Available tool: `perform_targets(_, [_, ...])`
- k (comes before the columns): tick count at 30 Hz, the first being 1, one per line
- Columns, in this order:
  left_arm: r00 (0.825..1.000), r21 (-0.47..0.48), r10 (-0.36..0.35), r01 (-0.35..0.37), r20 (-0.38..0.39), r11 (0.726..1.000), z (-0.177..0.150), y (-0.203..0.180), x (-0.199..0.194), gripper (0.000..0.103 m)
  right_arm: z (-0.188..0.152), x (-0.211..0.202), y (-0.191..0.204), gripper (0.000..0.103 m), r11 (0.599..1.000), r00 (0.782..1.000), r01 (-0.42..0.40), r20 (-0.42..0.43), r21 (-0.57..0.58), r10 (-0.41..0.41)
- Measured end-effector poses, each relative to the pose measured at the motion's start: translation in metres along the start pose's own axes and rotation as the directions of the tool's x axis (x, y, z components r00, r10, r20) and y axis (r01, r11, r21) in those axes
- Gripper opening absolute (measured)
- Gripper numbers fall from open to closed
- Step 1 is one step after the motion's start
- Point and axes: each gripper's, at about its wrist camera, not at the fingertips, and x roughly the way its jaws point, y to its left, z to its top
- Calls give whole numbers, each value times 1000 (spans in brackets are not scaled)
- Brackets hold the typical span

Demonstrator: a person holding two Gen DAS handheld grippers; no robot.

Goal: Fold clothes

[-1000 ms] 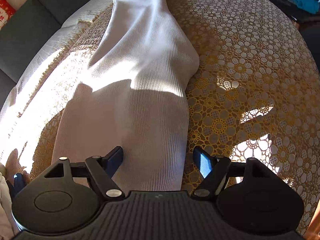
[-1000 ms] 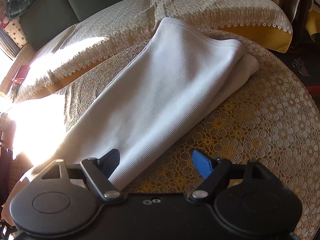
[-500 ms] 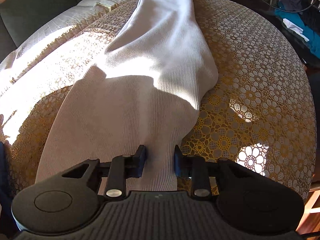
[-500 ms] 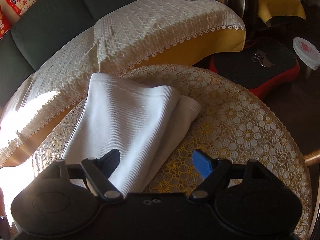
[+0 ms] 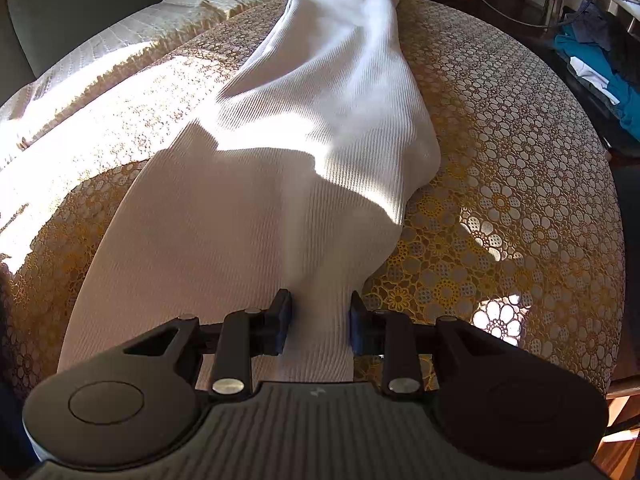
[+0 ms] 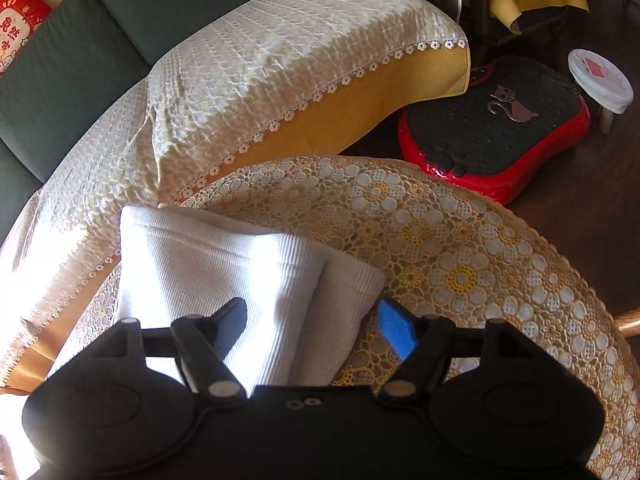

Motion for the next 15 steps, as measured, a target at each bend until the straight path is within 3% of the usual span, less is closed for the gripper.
perform_targets(6, [1000,-6,4,-4,1,1000,-1,-3,0,29,-3,0,1,103,1000,1000,2,22,2,-2])
perform_targets(15, [1000,23,-12,12,-23,1000,2,-1,-1,29,-26,-41,-14,103,1000,990,1,138,-14,1])
